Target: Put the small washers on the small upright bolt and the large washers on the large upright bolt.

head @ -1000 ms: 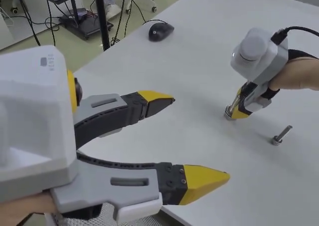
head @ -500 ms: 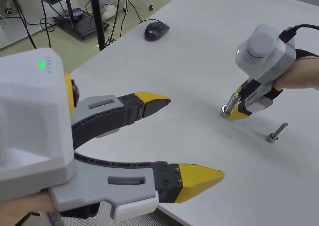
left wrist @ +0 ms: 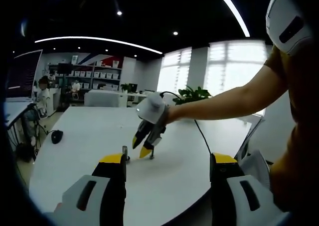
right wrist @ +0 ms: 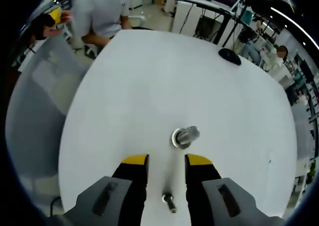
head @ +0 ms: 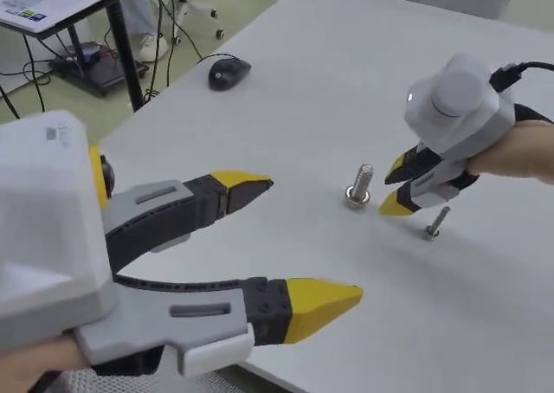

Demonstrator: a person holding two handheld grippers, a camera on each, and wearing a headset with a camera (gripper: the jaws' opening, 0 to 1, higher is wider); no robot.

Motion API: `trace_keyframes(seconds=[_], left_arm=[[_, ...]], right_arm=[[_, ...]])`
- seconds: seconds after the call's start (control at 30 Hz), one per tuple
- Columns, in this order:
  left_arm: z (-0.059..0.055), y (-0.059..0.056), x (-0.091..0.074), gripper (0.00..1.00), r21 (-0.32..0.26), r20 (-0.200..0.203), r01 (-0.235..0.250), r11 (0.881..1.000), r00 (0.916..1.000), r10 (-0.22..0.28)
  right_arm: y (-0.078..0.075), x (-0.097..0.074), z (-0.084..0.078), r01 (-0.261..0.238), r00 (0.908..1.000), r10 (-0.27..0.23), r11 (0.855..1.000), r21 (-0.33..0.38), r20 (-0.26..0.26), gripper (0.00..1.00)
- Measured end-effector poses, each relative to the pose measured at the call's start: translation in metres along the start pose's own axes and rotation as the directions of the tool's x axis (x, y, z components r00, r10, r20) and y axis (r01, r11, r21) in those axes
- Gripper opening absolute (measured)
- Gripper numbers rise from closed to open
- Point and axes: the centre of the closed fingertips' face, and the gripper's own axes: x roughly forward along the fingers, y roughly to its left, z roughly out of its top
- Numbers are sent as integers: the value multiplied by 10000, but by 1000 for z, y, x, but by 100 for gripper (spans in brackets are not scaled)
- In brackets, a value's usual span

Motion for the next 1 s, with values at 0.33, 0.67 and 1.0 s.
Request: trace_keyframes(seconds=[0.33,0.67,1.0], left_arm=[[-2,-8,3,69,-340,-22,508,9981,9987,-509],[2,-13,7,69,-447,37,854,9953,9963,-854],[-7,-20,13,70,-485,-286,1423,9886,9892,-1438]], right_arm=[[58,-34,36,-91,9283,-345,9933,1155,3702,31],[102,-70,46,-307,8086,-1026,9760,2156,5793,39],[140,-105,26,-977,7163,-1623,9396,3279,6786,51]])
